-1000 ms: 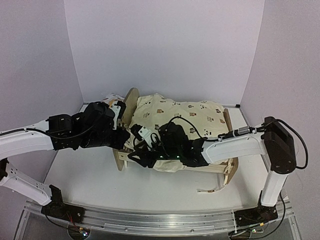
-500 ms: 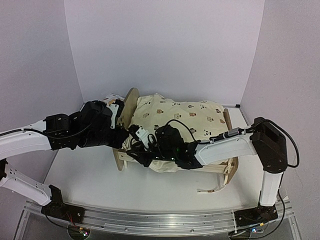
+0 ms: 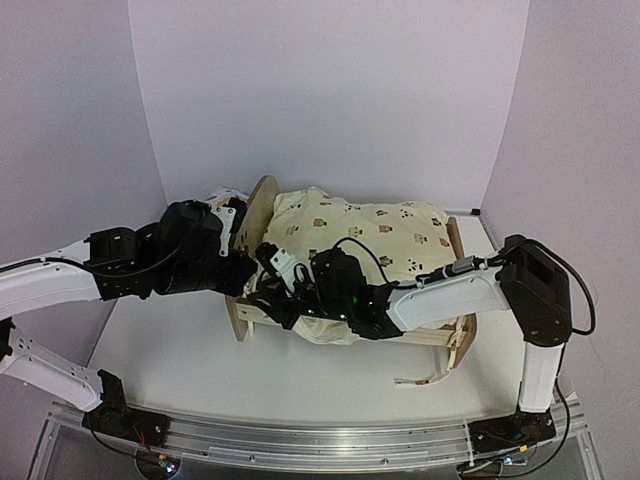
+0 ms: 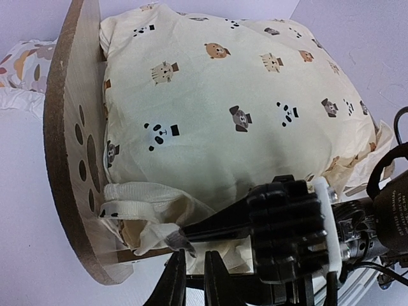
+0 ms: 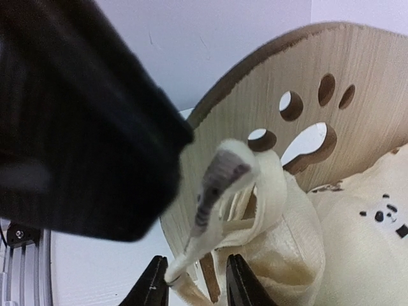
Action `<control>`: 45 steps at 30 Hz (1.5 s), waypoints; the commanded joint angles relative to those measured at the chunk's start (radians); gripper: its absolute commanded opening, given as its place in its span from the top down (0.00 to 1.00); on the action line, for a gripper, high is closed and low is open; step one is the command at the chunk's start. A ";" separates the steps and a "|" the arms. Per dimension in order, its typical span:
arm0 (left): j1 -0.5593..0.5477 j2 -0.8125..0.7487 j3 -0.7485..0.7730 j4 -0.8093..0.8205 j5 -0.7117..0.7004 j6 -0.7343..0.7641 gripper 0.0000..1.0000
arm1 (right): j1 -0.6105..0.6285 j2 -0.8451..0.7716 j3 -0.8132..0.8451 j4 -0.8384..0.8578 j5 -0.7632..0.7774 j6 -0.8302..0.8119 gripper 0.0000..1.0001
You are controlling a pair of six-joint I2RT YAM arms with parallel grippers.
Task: Set up the pet bed
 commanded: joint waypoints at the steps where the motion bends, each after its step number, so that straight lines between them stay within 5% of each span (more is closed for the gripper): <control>1: 0.001 -0.030 0.012 0.015 -0.032 0.014 0.88 | 0.011 0.011 0.009 0.084 0.000 0.002 0.80; 5: 0.001 -0.031 0.013 0.013 -0.041 0.015 0.88 | 0.019 -0.006 -0.005 0.084 0.040 0.036 1.00; 9: 0.001 -0.038 0.010 0.009 -0.047 0.015 0.87 | 0.021 -0.055 -0.039 0.082 0.088 0.083 1.00; 13: 0.001 -0.047 0.005 0.002 -0.054 0.007 0.72 | 0.021 -0.115 -0.019 0.006 0.088 0.191 1.00; 22: 0.001 -0.081 -0.017 -0.020 -0.055 -0.020 0.54 | 0.011 -0.230 0.088 -0.333 0.130 0.401 1.00; 26: 0.001 -0.089 -0.041 -0.040 -0.054 -0.043 0.41 | -0.022 -0.240 0.223 -0.640 0.059 0.428 1.00; 30: 0.001 -0.114 -0.100 -0.020 -0.045 -0.053 0.35 | -0.060 -0.231 0.251 -0.771 -0.032 0.464 1.00; 45: -0.001 -0.071 -0.271 -0.012 0.024 -0.170 0.29 | -0.127 -0.137 0.181 -0.794 -0.106 0.554 1.00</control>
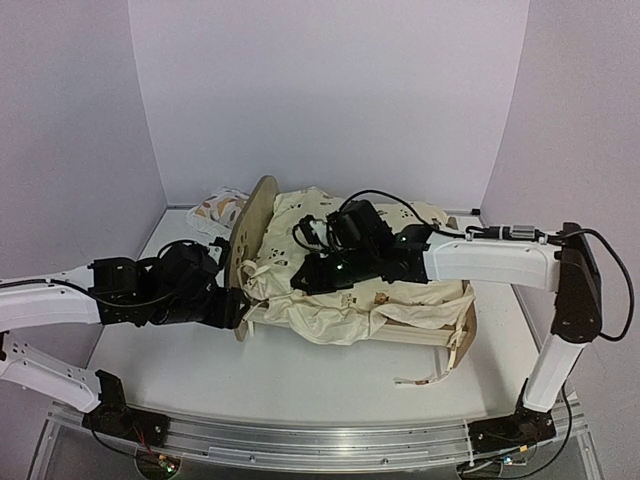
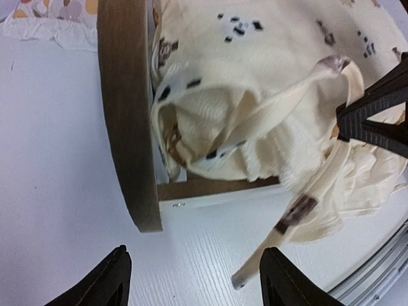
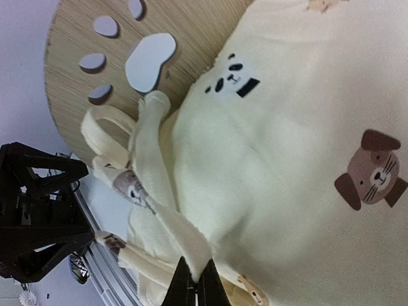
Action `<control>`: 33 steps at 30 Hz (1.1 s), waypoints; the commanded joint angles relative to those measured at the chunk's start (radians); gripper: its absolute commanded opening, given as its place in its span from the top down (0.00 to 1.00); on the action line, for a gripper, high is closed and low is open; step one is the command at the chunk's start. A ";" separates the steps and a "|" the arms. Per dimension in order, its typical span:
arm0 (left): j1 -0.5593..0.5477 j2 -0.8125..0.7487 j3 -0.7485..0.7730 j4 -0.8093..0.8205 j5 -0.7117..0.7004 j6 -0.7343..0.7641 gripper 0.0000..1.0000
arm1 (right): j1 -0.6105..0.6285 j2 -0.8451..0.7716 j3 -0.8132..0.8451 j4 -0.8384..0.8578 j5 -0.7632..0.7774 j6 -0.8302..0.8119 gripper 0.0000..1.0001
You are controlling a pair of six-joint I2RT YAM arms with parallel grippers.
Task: Set up the pet bed
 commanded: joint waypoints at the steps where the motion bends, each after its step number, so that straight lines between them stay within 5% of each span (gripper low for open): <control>1: -0.001 0.016 -0.060 0.038 0.060 -0.054 0.29 | -0.009 0.035 -0.018 -0.015 -0.031 0.036 1.00; 17: -0.002 0.124 -0.073 0.083 -0.004 -0.056 0.41 | -0.041 -0.140 -0.175 -0.064 -0.122 0.049 0.99; 20: -0.002 0.136 -0.037 0.057 -0.045 -0.038 0.44 | -0.044 -0.171 -0.183 -0.096 -0.079 0.036 0.94; 23: -0.002 0.130 0.004 0.016 -0.085 -0.025 0.46 | -0.045 -0.200 -0.186 -0.116 -0.084 0.034 0.77; 28: -0.002 0.085 0.036 0.025 -0.107 0.021 0.53 | -0.021 -0.200 -0.173 -0.118 -0.298 0.000 0.60; 33: -0.001 0.103 0.071 0.039 -0.133 0.062 0.57 | 0.080 -0.169 -0.135 -0.118 -0.353 -0.087 0.54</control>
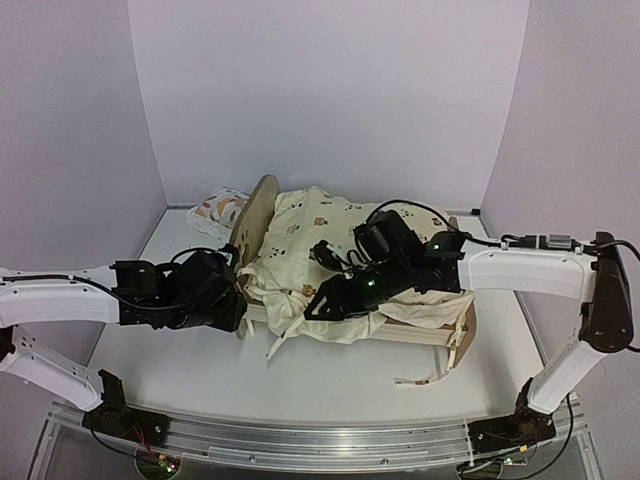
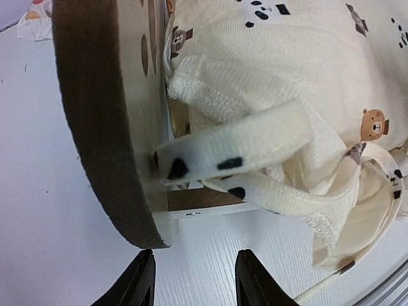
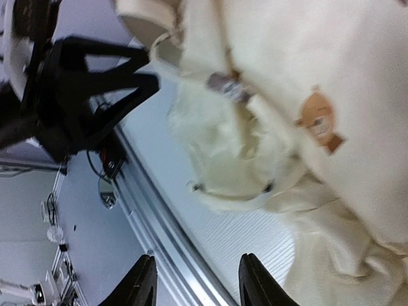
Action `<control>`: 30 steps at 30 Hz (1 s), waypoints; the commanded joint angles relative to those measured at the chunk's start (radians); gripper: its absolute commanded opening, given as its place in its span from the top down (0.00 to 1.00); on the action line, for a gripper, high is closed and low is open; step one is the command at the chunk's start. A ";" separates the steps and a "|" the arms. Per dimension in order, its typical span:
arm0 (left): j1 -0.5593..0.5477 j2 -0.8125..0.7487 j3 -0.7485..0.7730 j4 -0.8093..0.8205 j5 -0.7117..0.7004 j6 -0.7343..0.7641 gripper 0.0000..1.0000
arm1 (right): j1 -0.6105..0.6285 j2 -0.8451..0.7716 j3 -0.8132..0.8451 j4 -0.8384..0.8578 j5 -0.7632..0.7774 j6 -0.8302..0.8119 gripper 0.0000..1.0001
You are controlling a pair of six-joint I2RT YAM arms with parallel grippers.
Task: Set up the pet bed
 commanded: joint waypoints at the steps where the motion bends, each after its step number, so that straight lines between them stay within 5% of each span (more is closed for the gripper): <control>1: 0.003 0.003 0.074 0.016 -0.063 0.055 0.58 | 0.105 0.020 0.052 -0.009 -0.108 -0.097 0.54; 8: 0.003 0.046 0.106 0.005 -0.114 0.070 0.57 | 0.184 0.127 0.001 0.225 -0.022 -0.112 0.57; 17: 0.003 0.012 0.056 0.083 -0.168 0.129 0.52 | 0.188 0.208 -0.002 0.305 0.064 -0.116 0.60; 23: 0.003 -0.093 -0.015 0.160 -0.175 0.159 0.34 | 0.188 0.204 -0.025 0.333 0.080 -0.116 0.61; 30: 0.003 -0.163 -0.007 0.120 -0.205 0.163 0.40 | 0.188 0.213 -0.023 0.334 0.072 -0.108 0.61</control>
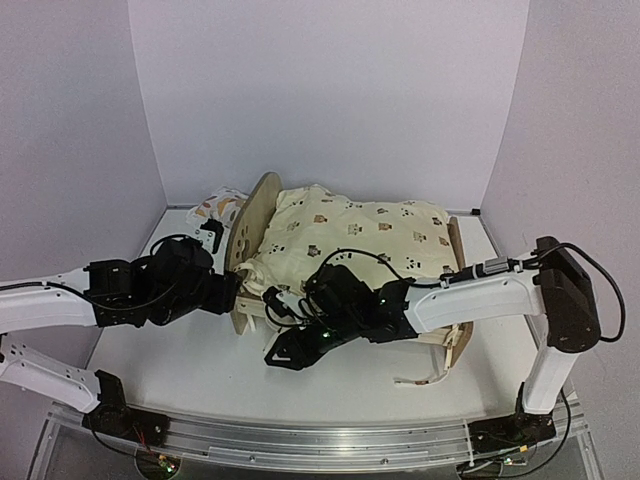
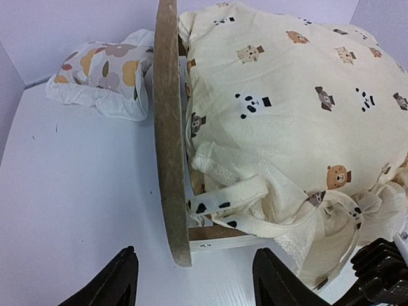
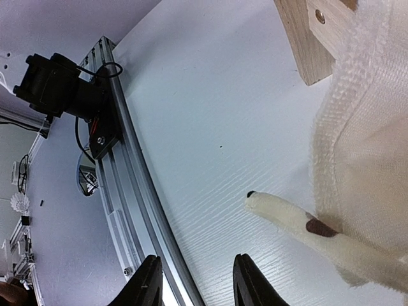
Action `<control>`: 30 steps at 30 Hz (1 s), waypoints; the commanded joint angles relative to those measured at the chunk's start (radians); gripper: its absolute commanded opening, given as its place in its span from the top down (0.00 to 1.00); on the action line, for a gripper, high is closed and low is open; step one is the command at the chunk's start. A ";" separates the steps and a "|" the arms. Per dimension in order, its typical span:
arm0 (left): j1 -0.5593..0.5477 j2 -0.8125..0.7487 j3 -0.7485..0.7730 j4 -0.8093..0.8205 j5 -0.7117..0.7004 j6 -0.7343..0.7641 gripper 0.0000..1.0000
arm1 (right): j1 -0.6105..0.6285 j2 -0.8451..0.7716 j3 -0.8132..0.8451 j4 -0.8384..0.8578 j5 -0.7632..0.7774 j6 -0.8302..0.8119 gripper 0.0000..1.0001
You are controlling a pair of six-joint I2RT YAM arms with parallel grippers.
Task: Set up the pet bed
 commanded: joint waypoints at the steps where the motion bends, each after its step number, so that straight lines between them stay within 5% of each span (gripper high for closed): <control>1: 0.003 -0.028 0.013 0.017 -0.062 0.017 0.43 | -0.001 -0.002 0.004 0.039 0.001 -0.002 0.61; 23: 0.143 0.080 0.000 0.261 0.068 0.150 0.61 | 0.003 0.023 -0.024 0.084 0.015 -0.016 0.63; 30: 0.155 0.100 0.021 0.293 0.095 0.167 0.90 | 0.004 0.039 -0.028 0.112 0.020 -0.025 0.64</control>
